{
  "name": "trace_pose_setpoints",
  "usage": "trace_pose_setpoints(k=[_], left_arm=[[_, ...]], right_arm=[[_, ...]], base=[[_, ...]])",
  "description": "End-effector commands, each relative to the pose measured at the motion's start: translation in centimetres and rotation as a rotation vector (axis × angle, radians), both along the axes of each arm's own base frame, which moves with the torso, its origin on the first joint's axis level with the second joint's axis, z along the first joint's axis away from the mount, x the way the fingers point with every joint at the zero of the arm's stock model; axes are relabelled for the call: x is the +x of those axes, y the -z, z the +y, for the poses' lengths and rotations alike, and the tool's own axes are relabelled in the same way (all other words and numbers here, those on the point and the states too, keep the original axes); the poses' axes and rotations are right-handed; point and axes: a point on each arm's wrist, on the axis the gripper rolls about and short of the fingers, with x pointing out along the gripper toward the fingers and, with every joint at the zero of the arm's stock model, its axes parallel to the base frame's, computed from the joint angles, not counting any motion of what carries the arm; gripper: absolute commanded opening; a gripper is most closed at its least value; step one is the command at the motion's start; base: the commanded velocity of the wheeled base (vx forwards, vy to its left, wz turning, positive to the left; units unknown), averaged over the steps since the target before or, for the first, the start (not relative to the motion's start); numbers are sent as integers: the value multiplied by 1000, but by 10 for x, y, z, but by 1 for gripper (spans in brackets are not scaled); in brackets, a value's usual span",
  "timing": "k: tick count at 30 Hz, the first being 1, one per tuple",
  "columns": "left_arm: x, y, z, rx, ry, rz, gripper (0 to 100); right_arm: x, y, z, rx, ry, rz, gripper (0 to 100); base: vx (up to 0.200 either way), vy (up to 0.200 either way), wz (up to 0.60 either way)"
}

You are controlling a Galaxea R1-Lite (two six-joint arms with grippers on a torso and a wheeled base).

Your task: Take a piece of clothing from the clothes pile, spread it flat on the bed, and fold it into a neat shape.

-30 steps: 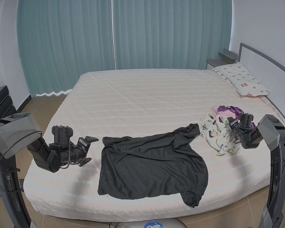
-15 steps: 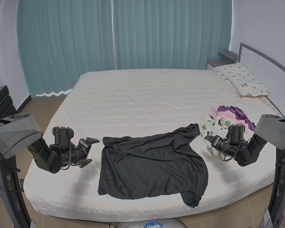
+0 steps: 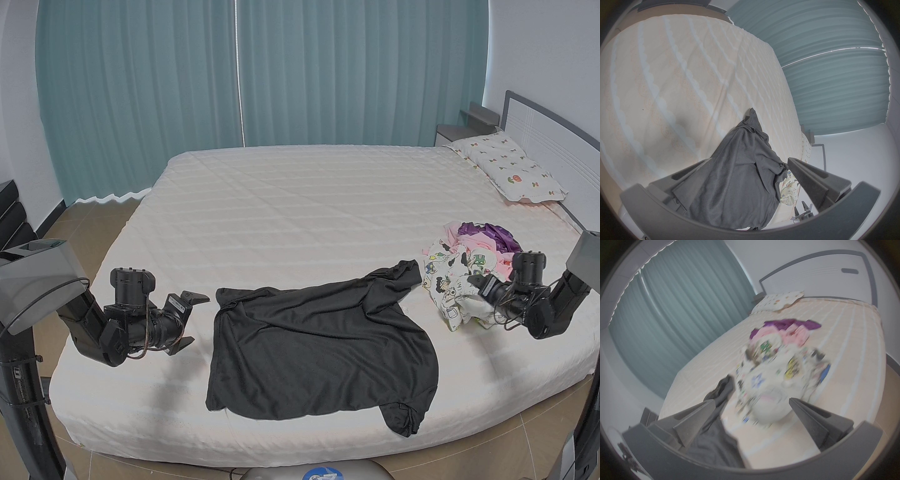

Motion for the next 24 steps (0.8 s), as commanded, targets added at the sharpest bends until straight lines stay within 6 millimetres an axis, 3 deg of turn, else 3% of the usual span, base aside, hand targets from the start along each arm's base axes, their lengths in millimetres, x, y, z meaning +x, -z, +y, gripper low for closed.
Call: trace_pose_setpoints(k=[1,5,8,10,13,15,16,20,24], left_arm=[[0,0,0,0,1,-1,100],[-1,0,0,0,1,1,100],[-1,0,0,0,1,1,100],[-1,0,0,0,2,1,100],[-2,0,-3,1,8,2,100],[-3,1,-3,1,8,7,100],[-5,2,-3,3,12,14,100],[-6,3,-5,10,18,18,100],[-6,3,-5,11,18,17,100]], right_arm=[[-26,0,-38,65,23,20,100],[-45,-14,-30,103,-35,11,100],[-54,-25,-14,111,-87,-1,100],[-59,-26,9,138,-157,10,100],[-58,-18,40,169,-241,44,100],[-57,-15,47,178,-257,55,100],[-51,-1,63,212,-285,93,100],[-43,20,79,236,-315,136,100],[-44,27,83,239,-325,145,100]], base=[[0,0,0],[0,0,0],[0,0,0],[0,0,0],[-200,0,0],[-200,0,0],[-200,0,0],[-100,0,0],[0,0,0]])
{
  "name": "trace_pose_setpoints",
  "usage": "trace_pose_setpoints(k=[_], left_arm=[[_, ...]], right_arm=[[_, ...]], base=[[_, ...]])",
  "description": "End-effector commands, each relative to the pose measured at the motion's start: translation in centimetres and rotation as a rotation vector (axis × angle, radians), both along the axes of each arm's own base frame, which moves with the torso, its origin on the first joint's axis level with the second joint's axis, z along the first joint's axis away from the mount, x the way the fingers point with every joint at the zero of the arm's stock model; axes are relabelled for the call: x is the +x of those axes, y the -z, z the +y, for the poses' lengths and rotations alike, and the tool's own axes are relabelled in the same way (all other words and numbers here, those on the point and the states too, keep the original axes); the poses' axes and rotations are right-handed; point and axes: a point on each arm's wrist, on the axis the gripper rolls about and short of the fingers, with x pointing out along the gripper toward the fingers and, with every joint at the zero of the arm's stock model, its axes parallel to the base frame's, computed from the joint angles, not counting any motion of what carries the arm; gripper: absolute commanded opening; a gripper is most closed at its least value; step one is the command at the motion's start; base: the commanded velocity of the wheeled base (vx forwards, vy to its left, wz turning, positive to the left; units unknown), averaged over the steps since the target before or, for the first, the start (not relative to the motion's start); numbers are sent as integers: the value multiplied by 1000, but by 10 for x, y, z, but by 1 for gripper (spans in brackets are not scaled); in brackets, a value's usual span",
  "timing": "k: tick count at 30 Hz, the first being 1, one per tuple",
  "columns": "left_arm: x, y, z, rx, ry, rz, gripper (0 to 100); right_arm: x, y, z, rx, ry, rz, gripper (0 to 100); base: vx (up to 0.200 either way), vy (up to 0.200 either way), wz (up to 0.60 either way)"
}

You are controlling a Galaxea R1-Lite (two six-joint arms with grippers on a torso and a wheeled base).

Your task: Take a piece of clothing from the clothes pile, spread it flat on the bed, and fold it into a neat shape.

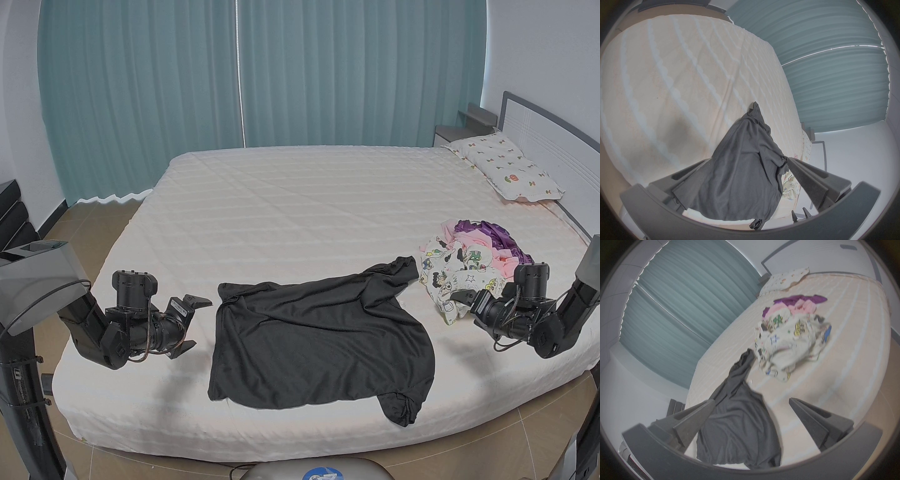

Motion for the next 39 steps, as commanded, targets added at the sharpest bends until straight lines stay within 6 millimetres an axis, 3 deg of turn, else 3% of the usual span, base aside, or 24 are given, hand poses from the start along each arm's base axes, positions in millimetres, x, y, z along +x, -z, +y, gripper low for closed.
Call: trace_pose_setpoints(k=[1,9,15,24,30,39], left_arm=[[-2,1,-1,3,4,6,100],[-3,2,-5,2,14,11,100],[-4,3,-10,3,29,12,100],[-4,1,-12,11,28,6,100],[-1,3,-9,54,5,-9,100],[-21,18,11,383,98,42,100]], right_arm=[[2,26,15,11,-38,62,100],[-2,35,19,82,-72,78,100],[-1,41,19,84,-73,77,100],[-1,42,20,85,-75,74,100],[-1,42,24,85,-87,75,100],[-11,49,41,75,-140,95,100]], base=[[0,0,0],[0,0,0],[-200,-200,0],[0,-200,0],[0,0,0],[0,0,0]])
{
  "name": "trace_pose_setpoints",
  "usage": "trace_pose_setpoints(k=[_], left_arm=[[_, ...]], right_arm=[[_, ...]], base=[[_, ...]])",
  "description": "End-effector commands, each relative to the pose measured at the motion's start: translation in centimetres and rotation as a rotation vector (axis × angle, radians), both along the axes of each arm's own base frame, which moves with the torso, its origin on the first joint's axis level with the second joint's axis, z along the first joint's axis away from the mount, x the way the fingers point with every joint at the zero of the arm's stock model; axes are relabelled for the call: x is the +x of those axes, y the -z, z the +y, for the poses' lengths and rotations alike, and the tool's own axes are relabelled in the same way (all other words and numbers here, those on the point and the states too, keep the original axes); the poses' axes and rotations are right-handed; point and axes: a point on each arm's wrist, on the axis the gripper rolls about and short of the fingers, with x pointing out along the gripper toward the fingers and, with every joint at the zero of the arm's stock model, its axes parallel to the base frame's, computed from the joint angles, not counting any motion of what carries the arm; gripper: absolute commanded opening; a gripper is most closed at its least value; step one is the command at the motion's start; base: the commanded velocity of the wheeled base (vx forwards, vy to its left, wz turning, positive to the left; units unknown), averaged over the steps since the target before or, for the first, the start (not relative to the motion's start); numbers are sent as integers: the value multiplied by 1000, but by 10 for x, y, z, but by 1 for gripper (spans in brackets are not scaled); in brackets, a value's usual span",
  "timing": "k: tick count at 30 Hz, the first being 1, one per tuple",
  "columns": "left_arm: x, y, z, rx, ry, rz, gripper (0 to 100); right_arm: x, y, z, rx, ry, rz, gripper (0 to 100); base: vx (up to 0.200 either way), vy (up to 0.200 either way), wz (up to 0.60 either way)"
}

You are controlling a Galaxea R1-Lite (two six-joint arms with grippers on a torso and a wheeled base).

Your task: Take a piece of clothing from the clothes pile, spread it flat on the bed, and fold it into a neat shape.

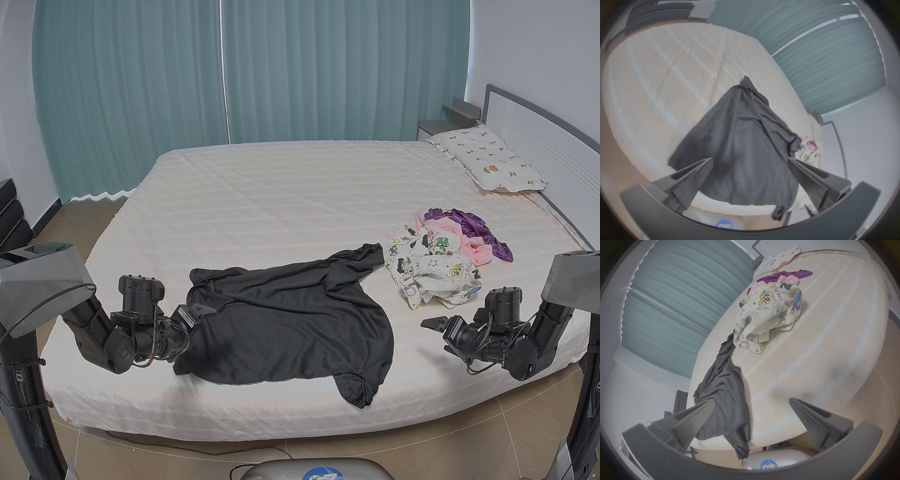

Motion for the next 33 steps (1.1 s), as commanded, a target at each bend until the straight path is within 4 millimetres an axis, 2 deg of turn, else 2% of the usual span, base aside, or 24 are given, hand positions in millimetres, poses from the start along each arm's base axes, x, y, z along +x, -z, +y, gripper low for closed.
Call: trace_pose_setpoints(k=[1,2,5,10,14,25,26,33], left_arm=[[-13,9,13,126,6,63,100],[-18,15,17,205,25,99,100],[-18,24,16,257,45,121,100],[-17,38,15,286,37,160,100],[-8,50,14,323,0,144,100],[-9,56,-7,342,46,137,100],[-9,56,-7,343,45,135,0],[-20,59,1,372,8,179,0]], right_arm=[[-7,6,10,-5,-34,14,100],[-8,6,13,-2,-41,-1,100],[-7,8,14,1,-46,-23,100],[-7,12,18,1,-57,-21,100],[-7,13,18,0,-59,-20,100],[-7,14,18,0,-57,-18,100],[-7,14,18,0,-59,-15,100],[-10,23,32,-22,-87,6,100]], base=[[0,0,0],[0,0,0],[0,0,0],[0,0,0],[0,0,0],[0,0,0],[0,0,0],[0,0,0]])
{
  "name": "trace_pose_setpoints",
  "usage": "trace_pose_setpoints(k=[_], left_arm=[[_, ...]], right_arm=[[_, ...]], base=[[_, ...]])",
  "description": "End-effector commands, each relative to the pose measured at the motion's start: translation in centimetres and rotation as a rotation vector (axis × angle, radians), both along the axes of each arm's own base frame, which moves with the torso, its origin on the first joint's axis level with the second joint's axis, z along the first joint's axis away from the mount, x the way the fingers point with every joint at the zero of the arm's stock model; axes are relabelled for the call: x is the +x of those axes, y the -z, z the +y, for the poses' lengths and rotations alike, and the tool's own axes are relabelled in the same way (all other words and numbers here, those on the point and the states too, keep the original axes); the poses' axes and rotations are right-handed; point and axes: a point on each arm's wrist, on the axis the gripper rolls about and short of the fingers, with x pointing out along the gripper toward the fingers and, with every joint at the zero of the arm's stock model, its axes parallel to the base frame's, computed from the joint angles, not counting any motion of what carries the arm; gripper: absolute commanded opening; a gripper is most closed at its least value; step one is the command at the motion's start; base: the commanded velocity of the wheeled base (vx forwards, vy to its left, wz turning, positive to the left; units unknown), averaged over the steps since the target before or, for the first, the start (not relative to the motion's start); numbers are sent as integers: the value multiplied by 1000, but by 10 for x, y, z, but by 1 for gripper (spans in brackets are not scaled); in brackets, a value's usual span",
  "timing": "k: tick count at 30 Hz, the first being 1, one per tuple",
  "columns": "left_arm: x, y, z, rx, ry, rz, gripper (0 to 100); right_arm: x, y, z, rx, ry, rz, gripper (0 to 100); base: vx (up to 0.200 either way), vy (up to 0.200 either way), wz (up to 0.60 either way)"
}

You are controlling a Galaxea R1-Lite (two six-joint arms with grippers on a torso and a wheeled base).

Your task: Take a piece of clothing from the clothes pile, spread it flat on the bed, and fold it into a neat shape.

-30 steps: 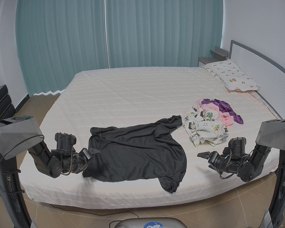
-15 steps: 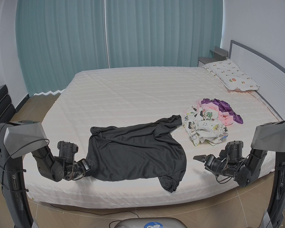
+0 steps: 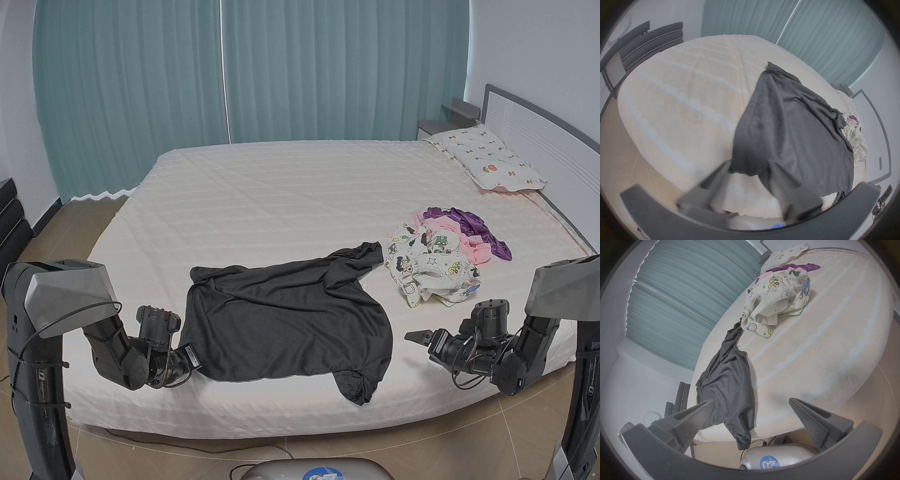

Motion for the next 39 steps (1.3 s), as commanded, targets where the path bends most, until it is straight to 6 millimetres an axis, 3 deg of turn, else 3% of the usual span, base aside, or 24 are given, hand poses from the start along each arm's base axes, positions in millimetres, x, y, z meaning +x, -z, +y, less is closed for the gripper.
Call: trace_pose_setpoints(k=[1,5,10,14,20,25,32,39], left_arm=[[-10,3,10,12,-30,34,0],[-17,-2,26,14,-73,43,0],[-25,-8,40,10,-108,52,0],[-25,-8,47,15,-119,51,0],[-25,-9,50,13,-128,46,0],[-24,-10,55,12,-142,40,0],[-16,-31,69,4,-192,-47,0],[-9,-36,80,7,-228,-82,0]], right_arm=[[-1,10,15,-32,-16,16,100],[5,16,37,-84,-8,-6,100],[12,27,50,-104,-23,14,100],[38,27,62,-127,8,7,100],[58,29,82,-123,-18,-15,100],[69,25,87,-118,-20,-26,100],[86,25,91,-119,-3,-43,100],[97,28,95,-109,3,-69,100]], base=[[0,0,0],[0,0,0],[0,0,0],[0,0,0],[0,0,0],[0,0,0],[0,0,0],[0,0,0]])
